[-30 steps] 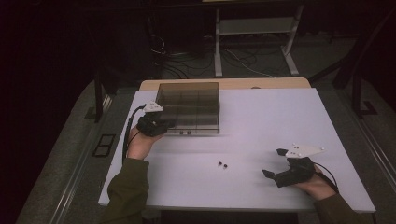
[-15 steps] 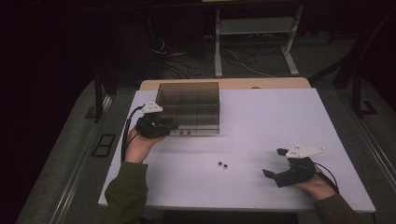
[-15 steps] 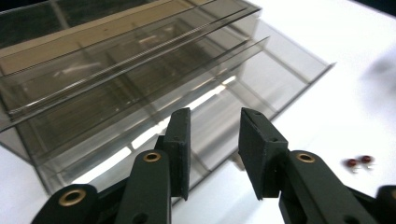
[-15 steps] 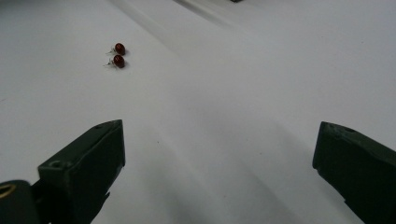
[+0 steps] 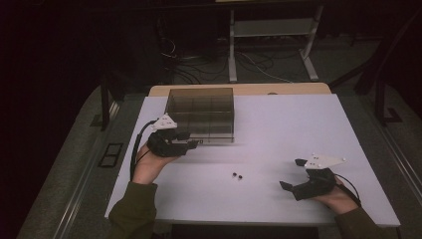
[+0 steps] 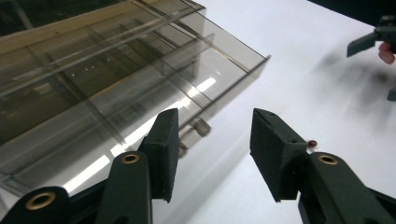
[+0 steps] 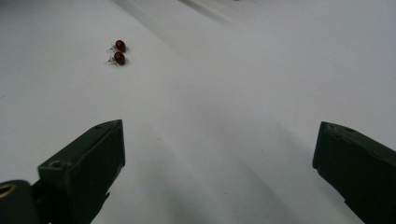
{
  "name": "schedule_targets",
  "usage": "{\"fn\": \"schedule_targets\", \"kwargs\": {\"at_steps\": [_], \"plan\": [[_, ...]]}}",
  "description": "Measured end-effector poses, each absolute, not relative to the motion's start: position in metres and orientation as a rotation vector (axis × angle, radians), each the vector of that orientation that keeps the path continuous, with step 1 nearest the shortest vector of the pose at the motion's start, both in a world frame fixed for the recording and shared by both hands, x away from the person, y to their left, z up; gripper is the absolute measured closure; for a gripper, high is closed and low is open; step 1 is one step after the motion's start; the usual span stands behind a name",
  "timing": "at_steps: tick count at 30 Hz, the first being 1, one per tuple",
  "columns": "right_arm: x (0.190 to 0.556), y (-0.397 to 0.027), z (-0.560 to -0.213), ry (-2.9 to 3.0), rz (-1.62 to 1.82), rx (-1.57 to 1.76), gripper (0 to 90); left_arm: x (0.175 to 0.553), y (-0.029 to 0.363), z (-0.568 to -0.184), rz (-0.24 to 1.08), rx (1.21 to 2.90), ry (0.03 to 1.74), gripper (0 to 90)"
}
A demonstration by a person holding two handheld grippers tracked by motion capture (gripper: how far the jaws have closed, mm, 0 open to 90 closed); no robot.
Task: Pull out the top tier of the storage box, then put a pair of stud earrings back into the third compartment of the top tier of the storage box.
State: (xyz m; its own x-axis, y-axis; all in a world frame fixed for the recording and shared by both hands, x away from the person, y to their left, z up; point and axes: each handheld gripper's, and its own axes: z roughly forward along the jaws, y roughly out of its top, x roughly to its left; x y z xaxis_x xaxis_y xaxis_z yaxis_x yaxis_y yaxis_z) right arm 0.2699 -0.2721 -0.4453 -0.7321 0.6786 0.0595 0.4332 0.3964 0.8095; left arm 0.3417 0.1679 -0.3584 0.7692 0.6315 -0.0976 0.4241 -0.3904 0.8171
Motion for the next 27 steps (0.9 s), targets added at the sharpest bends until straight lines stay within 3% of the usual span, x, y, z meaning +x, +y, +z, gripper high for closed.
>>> {"fn": "schedule_targets", "kwargs": {"at_steps": [22,27], "plan": [[0.27,-0.273,-0.445,2.374,1.26,0.976,1.9,0.313,0.155,-0.382,0.268,2.055,0.708,36.0],[0.271,-0.273,-0.445,2.374,1.263,0.977,1.9,0.309,0.151,-0.391,0.265,2.071,0.688,28.1]]}}
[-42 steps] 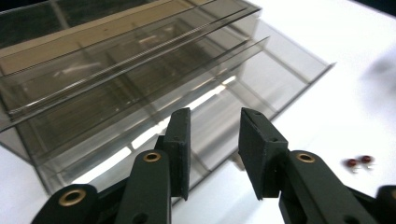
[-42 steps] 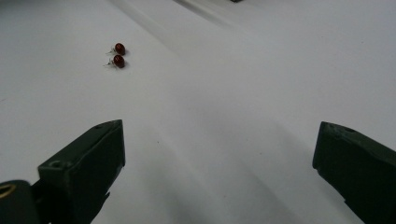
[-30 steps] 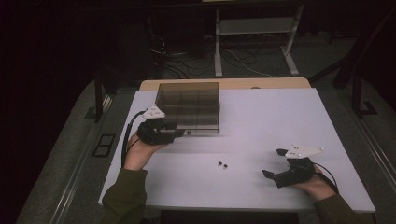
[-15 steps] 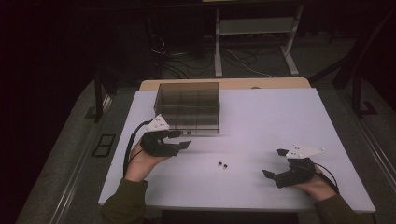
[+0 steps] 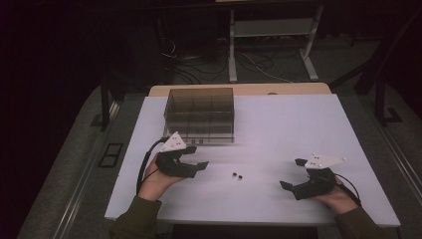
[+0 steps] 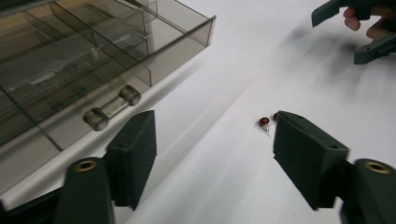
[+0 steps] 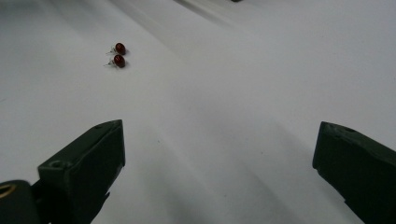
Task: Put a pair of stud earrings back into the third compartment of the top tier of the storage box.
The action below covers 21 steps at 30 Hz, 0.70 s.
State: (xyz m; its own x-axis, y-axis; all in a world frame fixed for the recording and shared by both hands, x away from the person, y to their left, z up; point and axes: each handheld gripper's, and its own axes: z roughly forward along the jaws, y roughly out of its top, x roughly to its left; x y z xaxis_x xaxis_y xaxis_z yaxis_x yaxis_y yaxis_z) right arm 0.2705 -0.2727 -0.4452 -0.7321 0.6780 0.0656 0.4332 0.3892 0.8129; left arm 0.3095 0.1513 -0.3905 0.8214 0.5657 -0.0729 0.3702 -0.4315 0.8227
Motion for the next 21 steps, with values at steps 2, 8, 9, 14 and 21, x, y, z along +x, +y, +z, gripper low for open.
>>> {"fn": "schedule_targets", "kwargs": {"at_steps": [2,8,9,14,21], "plan": [[0.271,-0.272,-0.445,2.373,1.264,0.977,1.9,0.308,0.151,-0.395,0.264,2.066,0.692,25.5],[0.271,-0.272,-0.445,2.374,1.263,0.975,1.9,0.304,0.151,-0.405,0.257,2.057,0.677,21.6],[0.271,-0.272,-0.445,2.374,1.262,0.976,1.9,0.304,0.151,-0.407,0.26,2.054,0.677,20.3],[0.271,-0.272,-0.446,2.377,1.259,0.977,1.9,0.301,0.152,-0.417,0.276,2.052,0.679,14.1],[0.272,-0.273,-0.445,2.382,1.267,0.985,1.9,0.298,0.149,-0.423,0.286,2.056,0.667,10.0]]}}
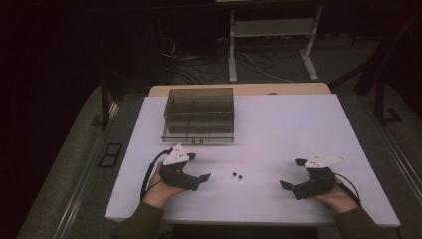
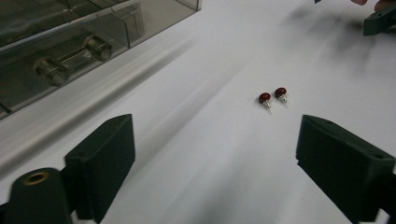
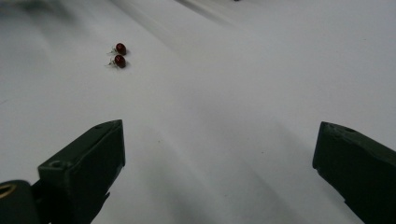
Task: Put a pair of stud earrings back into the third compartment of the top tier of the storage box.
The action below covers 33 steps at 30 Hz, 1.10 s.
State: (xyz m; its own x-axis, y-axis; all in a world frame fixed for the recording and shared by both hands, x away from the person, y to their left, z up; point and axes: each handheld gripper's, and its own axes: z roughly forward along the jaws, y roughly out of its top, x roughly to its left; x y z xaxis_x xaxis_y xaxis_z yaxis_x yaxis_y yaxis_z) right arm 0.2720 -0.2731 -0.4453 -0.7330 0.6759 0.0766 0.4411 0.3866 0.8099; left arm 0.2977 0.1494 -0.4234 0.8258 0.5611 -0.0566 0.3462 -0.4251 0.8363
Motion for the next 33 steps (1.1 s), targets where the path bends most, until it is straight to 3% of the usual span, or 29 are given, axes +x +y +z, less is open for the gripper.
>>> {"fn": "schedule_targets", "kwargs": {"at_steps": [8,33], "plan": [[0.275,-0.27,-0.439,2.401,1.274,0.972,1.9,0.296,0.149,-0.43,0.309,2.06,0.699,0.0],[0.299,-0.229,-0.424,2.562,1.3,0.833,1.9,0.294,0.149,-0.434,0.285,2.032,0.694,0.0]]}}
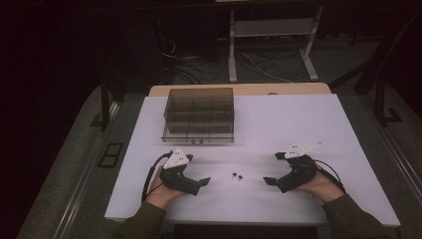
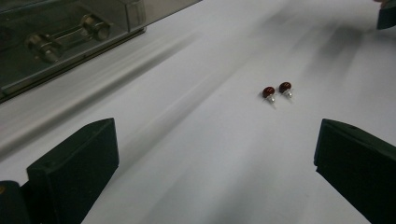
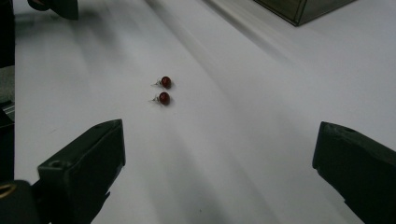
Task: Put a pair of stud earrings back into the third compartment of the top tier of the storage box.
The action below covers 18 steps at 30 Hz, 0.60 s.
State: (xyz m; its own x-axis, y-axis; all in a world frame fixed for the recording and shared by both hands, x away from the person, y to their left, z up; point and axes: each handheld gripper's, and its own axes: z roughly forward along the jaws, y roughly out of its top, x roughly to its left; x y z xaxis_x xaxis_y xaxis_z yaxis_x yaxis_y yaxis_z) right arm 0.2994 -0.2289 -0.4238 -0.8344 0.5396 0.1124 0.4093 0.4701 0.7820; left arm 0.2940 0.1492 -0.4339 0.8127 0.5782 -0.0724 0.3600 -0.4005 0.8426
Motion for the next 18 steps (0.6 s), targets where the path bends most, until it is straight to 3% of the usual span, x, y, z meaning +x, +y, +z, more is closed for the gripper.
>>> {"fn": "schedule_targets", "kwargs": {"at_steps": [9,18], "plan": [[0.301,-0.228,-0.426,2.572,1.309,0.836,1.9,0.297,0.137,-0.436,0.272,2.056,0.676,0.6],[0.3,-0.232,-0.428,2.557,1.316,0.865,1.9,0.3,0.121,-0.437,0.255,2.073,0.669,11.2]]}}
